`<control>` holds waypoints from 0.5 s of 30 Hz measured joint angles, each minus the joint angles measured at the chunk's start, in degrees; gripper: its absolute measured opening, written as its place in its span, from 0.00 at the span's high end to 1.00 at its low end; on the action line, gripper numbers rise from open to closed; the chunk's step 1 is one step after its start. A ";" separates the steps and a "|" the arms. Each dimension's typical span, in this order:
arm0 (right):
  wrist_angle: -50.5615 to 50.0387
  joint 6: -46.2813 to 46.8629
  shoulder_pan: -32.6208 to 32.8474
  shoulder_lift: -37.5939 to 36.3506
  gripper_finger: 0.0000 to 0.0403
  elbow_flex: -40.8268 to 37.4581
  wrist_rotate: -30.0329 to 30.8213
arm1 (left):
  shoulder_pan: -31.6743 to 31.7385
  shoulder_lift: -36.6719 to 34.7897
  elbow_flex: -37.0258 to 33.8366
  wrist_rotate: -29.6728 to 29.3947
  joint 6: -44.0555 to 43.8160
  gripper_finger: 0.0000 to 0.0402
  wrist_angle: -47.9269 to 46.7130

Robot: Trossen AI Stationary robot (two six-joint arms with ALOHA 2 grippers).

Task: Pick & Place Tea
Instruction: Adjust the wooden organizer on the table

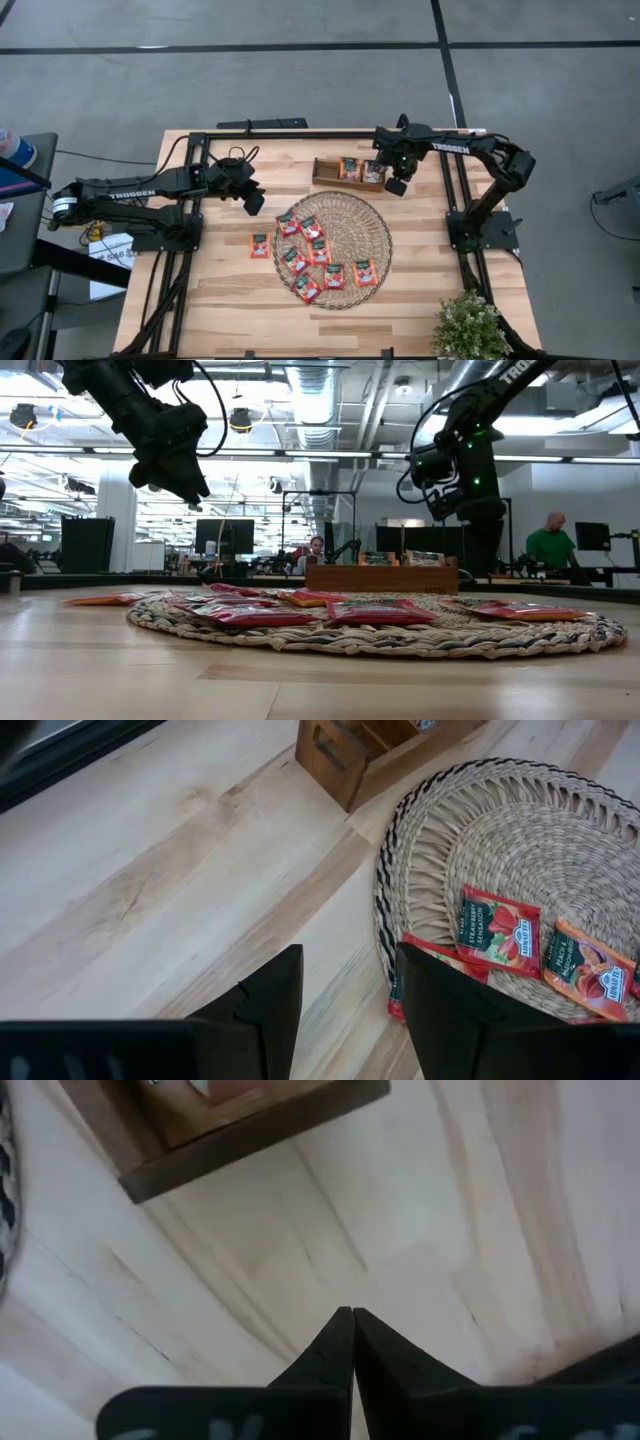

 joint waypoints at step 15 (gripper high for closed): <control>8.47 -1.24 -0.82 0.00 1.00 -0.74 -5.24 | 0.00 0.00 0.00 0.02 -0.02 0.62 0.01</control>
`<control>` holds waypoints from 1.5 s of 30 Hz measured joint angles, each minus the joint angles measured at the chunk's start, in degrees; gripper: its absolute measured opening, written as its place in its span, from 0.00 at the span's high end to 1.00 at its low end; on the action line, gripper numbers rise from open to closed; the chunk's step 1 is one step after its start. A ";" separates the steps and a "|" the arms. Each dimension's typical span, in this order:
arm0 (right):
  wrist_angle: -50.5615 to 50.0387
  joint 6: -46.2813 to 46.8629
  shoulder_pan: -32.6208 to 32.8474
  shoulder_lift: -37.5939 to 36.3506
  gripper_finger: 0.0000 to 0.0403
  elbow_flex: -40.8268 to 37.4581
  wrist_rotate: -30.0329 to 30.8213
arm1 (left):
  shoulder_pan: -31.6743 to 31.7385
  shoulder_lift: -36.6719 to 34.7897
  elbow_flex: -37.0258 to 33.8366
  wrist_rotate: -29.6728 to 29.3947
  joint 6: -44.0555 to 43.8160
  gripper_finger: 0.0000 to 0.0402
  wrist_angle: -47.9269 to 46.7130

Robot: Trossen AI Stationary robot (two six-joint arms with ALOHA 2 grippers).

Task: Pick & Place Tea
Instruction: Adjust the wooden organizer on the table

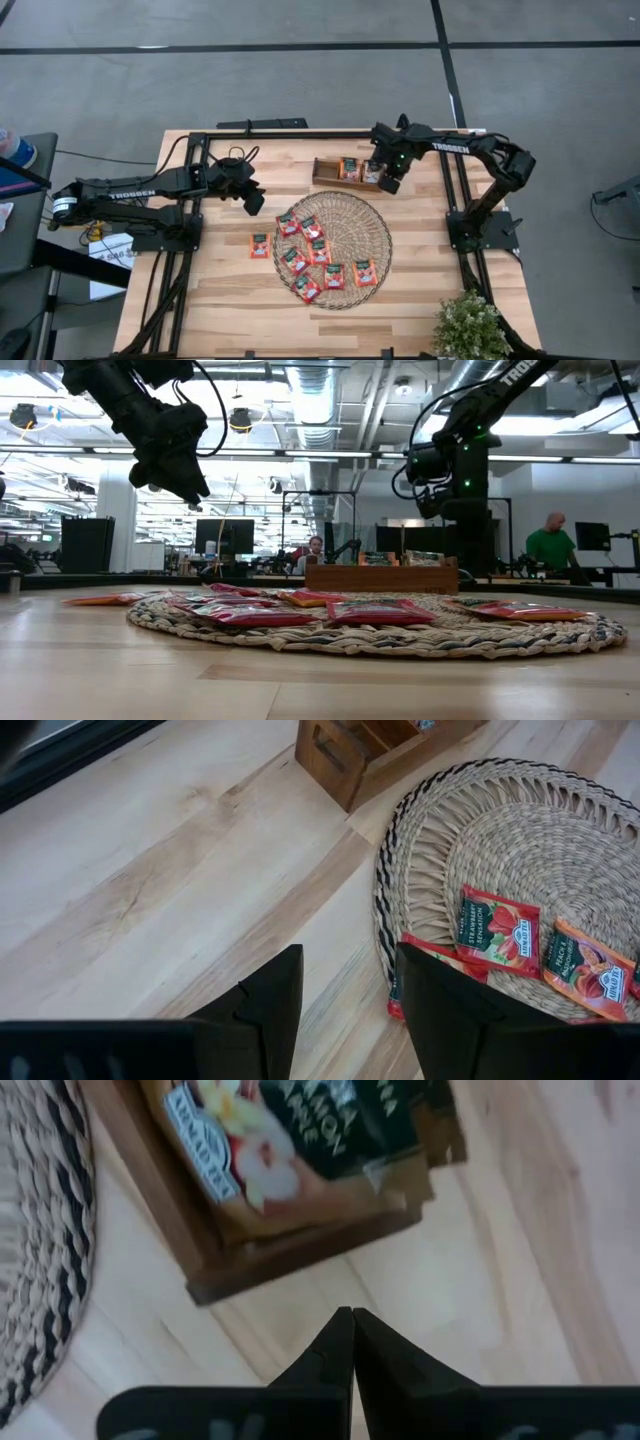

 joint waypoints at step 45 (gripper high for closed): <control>18.39 1.66 -0.20 0.02 1.00 0.02 -0.57 | 0.00 0.00 0.00 -0.24 -0.01 0.62 0.01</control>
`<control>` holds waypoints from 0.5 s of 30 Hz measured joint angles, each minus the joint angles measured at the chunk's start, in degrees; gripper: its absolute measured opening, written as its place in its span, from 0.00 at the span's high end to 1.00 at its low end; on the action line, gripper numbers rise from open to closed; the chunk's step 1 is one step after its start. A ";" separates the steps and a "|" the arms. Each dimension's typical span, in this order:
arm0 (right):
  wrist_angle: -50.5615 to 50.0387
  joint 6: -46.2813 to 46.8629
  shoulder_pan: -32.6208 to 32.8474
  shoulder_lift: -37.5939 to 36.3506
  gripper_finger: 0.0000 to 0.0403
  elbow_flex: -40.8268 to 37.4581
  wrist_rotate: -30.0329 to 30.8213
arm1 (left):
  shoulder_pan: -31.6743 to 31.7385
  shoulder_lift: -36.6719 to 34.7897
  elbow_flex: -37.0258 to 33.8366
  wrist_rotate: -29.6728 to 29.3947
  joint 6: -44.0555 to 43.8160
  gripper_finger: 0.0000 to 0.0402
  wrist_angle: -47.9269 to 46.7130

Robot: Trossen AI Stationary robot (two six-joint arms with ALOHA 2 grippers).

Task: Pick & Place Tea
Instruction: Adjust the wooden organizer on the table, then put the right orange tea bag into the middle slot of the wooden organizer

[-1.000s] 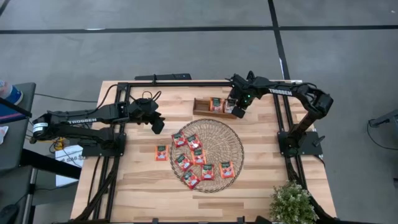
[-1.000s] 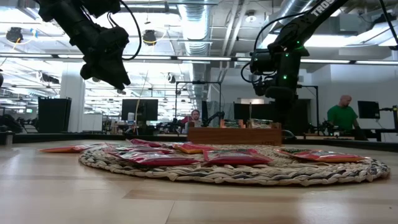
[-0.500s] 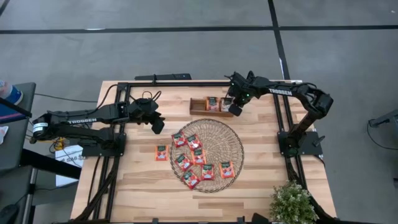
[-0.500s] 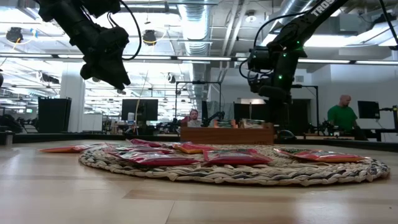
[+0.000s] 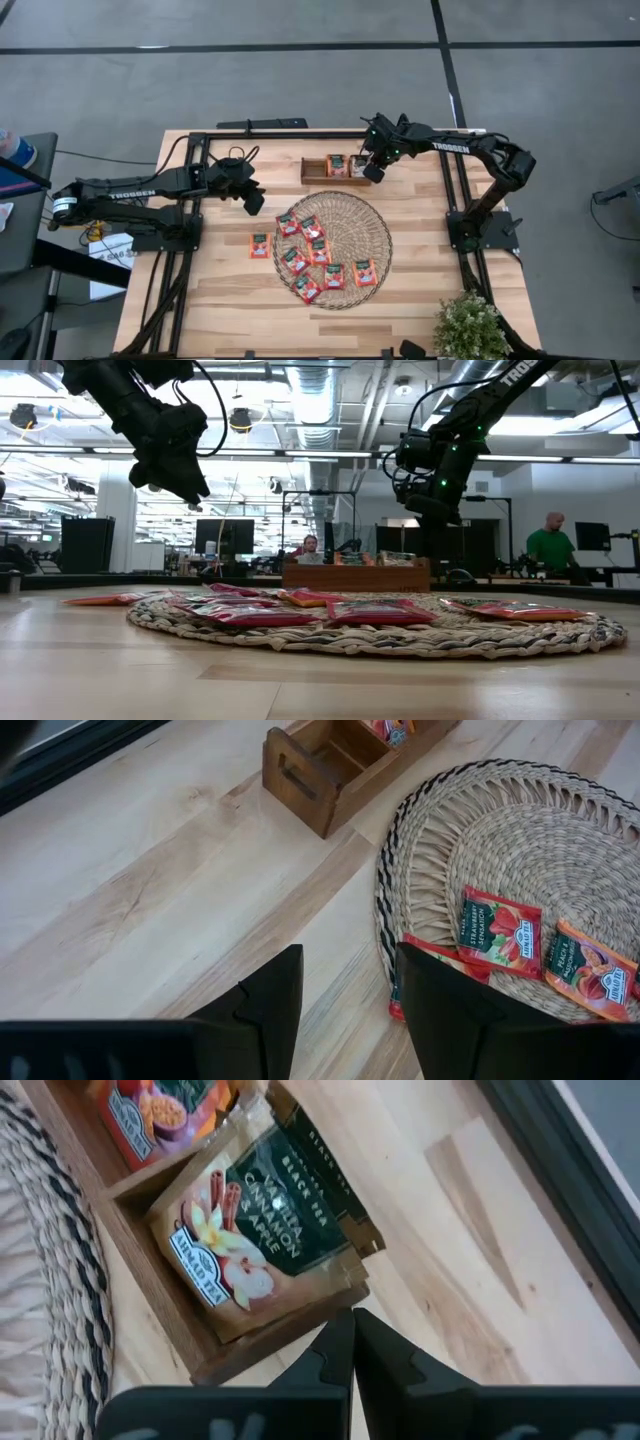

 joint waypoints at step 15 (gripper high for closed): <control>-19.26 -1.76 -1.16 -4.53 1.00 5.94 0.34 | 0.00 0.00 0.00 0.00 0.03 0.62 0.00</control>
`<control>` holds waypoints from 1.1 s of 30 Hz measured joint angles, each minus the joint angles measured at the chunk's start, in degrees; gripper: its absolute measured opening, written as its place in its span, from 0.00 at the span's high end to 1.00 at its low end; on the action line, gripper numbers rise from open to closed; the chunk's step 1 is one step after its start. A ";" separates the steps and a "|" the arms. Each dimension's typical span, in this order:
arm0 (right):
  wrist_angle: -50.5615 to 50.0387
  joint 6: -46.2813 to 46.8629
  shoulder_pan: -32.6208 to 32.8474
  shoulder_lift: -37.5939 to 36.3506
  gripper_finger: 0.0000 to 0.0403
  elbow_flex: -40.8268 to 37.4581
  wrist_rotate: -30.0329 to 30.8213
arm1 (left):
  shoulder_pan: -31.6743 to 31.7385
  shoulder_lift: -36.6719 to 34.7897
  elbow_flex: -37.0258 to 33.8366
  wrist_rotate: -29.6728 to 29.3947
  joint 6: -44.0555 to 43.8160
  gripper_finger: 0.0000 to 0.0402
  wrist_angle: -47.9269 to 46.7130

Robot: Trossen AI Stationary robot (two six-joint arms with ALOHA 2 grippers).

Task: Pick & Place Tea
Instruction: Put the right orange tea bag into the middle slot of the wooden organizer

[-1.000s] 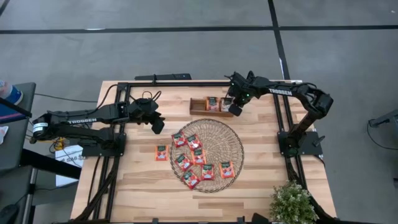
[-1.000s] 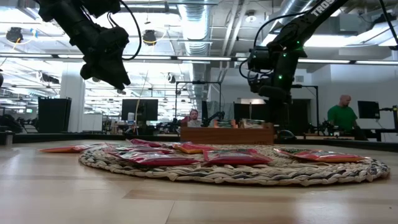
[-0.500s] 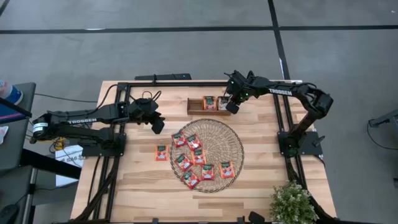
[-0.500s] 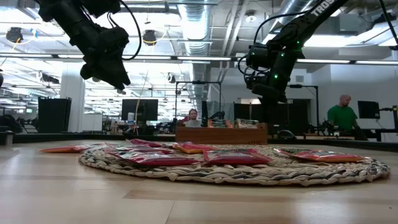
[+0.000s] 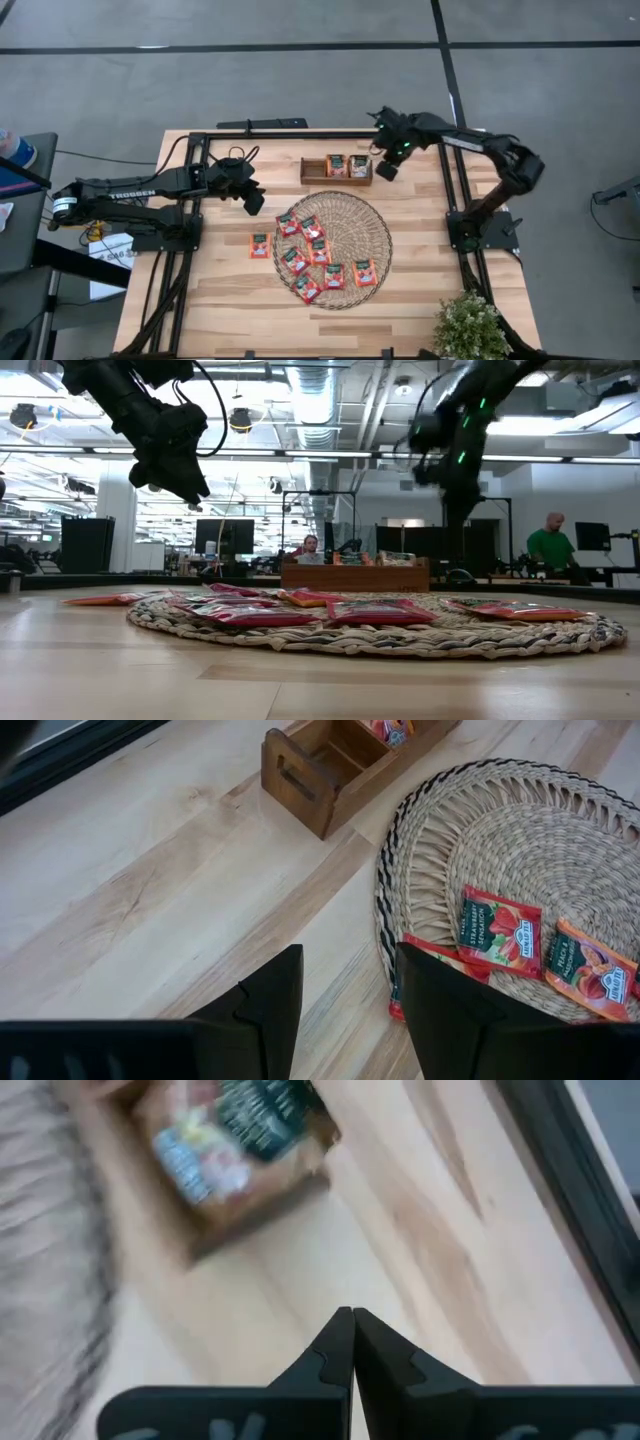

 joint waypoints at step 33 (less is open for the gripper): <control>-13.88 5.35 36.86 4.20 0.47 6.19 -22.48 | 0.00 0.00 0.00 -0.55 0.42 0.62 -0.02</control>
